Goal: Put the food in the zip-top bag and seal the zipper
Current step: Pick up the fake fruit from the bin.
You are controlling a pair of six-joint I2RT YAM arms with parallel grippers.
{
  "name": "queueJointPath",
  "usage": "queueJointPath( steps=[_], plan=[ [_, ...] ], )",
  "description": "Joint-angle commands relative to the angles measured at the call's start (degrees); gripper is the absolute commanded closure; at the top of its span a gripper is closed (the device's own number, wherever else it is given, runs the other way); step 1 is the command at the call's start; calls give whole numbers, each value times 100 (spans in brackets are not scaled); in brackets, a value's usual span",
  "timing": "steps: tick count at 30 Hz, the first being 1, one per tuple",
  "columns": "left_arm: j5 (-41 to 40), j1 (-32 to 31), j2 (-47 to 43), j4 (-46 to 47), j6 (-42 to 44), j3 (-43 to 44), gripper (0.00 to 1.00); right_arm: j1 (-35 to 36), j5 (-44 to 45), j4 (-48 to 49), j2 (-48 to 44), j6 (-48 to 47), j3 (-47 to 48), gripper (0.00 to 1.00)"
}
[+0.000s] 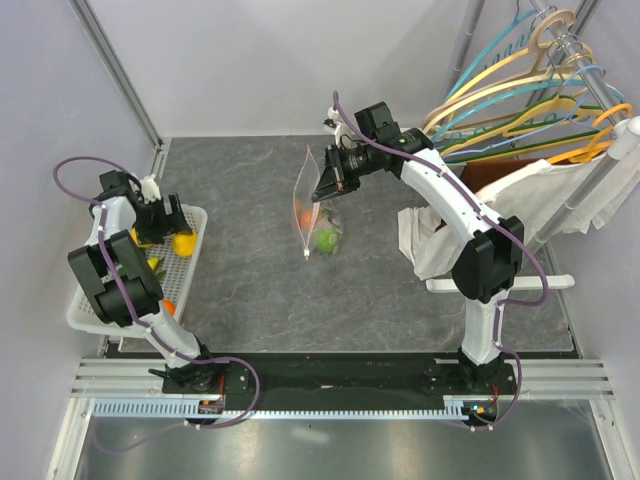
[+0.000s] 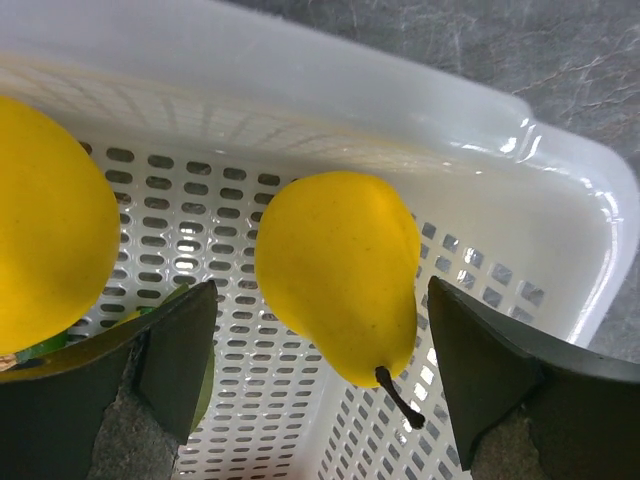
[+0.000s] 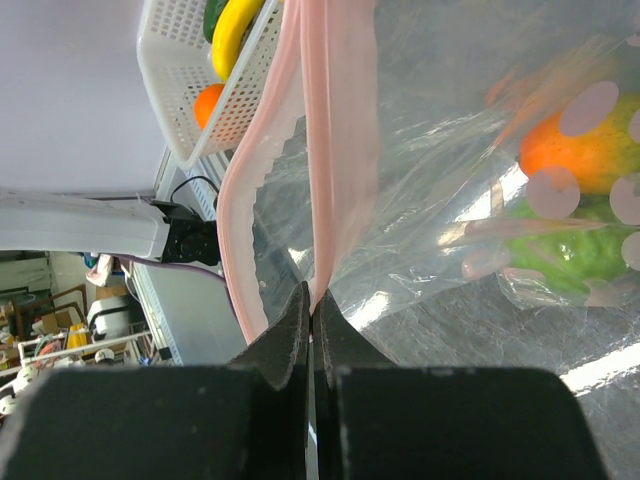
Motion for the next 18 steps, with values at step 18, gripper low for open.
queueJointPath(
  steps=[18],
  plan=[
    [-227, -178, 60, 60, 124, 86, 11, 27, -226, 154, -22, 183, 238, 100]
  ],
)
